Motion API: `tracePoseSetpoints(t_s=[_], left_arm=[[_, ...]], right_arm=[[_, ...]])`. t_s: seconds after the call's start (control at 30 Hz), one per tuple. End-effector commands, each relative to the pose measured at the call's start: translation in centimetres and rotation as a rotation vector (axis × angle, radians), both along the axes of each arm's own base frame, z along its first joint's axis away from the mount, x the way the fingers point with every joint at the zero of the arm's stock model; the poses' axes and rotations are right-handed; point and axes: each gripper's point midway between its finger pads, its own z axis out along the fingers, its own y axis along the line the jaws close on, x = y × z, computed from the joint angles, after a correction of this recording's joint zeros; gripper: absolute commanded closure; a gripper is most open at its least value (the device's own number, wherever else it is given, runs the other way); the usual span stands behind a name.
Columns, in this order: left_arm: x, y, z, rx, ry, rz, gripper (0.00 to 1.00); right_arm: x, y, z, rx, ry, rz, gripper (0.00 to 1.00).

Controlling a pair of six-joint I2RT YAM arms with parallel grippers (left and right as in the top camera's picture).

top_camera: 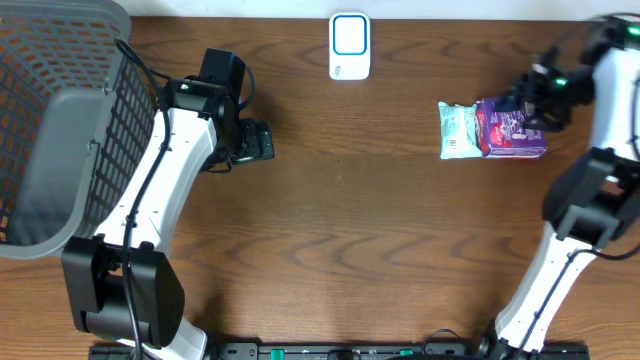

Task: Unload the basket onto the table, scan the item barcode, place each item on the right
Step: 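Grasp the green wipes pack with the right gripper and lift it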

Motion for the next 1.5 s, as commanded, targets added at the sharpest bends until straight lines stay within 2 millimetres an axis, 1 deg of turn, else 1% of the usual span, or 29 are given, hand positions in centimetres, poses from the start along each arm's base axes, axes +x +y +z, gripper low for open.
tracePoseSetpoints(t_s=[0.0,0.03,0.07,0.17,0.2,0.23,0.27,0.3,0.43,0.53,0.63,0.8,0.83,0.93,1.0,1.07,1.13,1.23,1.33,1.47], left_arm=[[-0.1,0.3,0.1,0.015,-0.003,-0.01,0.02],[-0.1,0.3,0.1,0.015,-0.003,-0.01,0.02],[-0.1,0.3,0.1,0.015,-0.003,-0.01,0.03],[-0.1,0.3,0.1,0.015,-0.003,-0.01,0.02],[-0.1,0.3,0.1,0.015,-0.003,-0.01,0.02],[-0.1,0.3,0.1,0.015,-0.003,-0.01,0.02],[-0.1,0.3,0.1,0.015,-0.003,-0.01,0.02],[-0.1,0.3,0.1,0.015,-0.003,-0.01,0.02],[-0.1,0.3,0.1,0.015,-0.003,-0.01,0.02],[-0.1,0.3,0.1,0.015,-0.003,-0.01,0.02],[-0.1,0.3,0.1,0.015,-0.003,-0.01,0.02],[-0.1,0.3,0.1,0.015,-0.003,-0.01,0.02],[-0.1,0.3,0.1,0.015,-0.003,-0.01,0.02],[-0.1,0.3,0.1,0.015,-0.003,-0.01,0.02],[-0.1,0.3,0.1,0.015,-0.003,-0.01,0.02],[-0.1,0.3,0.1,0.015,-0.003,-0.01,0.02],[-0.1,0.3,0.1,0.015,-0.003,-0.01,0.02],[-0.1,0.3,0.1,0.015,-0.003,-0.01,0.02],[-0.1,0.3,0.1,0.015,-0.003,-0.01,0.02],[-0.1,0.3,0.1,0.015,-0.003,-0.01,0.02]], right_arm=[[0.2,4.6,0.6,-0.012,-0.035,0.158,0.26],[0.1,5.1,0.3,-0.048,-0.026,0.183,0.23],[0.1,5.5,-0.1,-0.101,-0.013,0.206,0.01],[0.0,5.1,-1.1,-0.347,0.058,0.173,0.01],[0.0,4.9,-1.2,-0.415,0.068,0.157,0.07],[0.1,4.9,-1.2,-0.444,0.066,0.159,0.12],[0.3,4.9,-1.2,-0.47,0.059,0.167,0.2],[0.5,5.0,-1.2,-0.473,0.052,0.169,0.22],[1.1,5.7,-1.3,-0.451,0.026,0.168,0.26],[1.2,6.2,-1.7,-0.445,0.024,0.176,0.35],[1.0,6.3,-2.9,-0.444,0.036,0.185,0.43],[0.1,6.5,-6.0,-0.441,0.074,0.197,0.43],[0.0,6.6,-7.2,-0.441,0.079,0.2,0.45],[0.0,6.7,-8.5,-0.438,0.075,0.18,0.45],[0.0,7.2,-9.1,-0.407,0.07,0.181,0.46],[0.0,8.9,-9.6,-0.329,0.058,0.194,0.49],[0.0,10.8,-9.7,-0.26,0.041,0.219,0.49],[-0.1,14.1,-9.6,-0.18,0.012,0.271,0.49],[-0.4,16.9,-9.5,-0.172,-0.003,0.329,0.5],[-1.4,20.6,-9.5,-0.173,-0.016,0.41,0.51]])
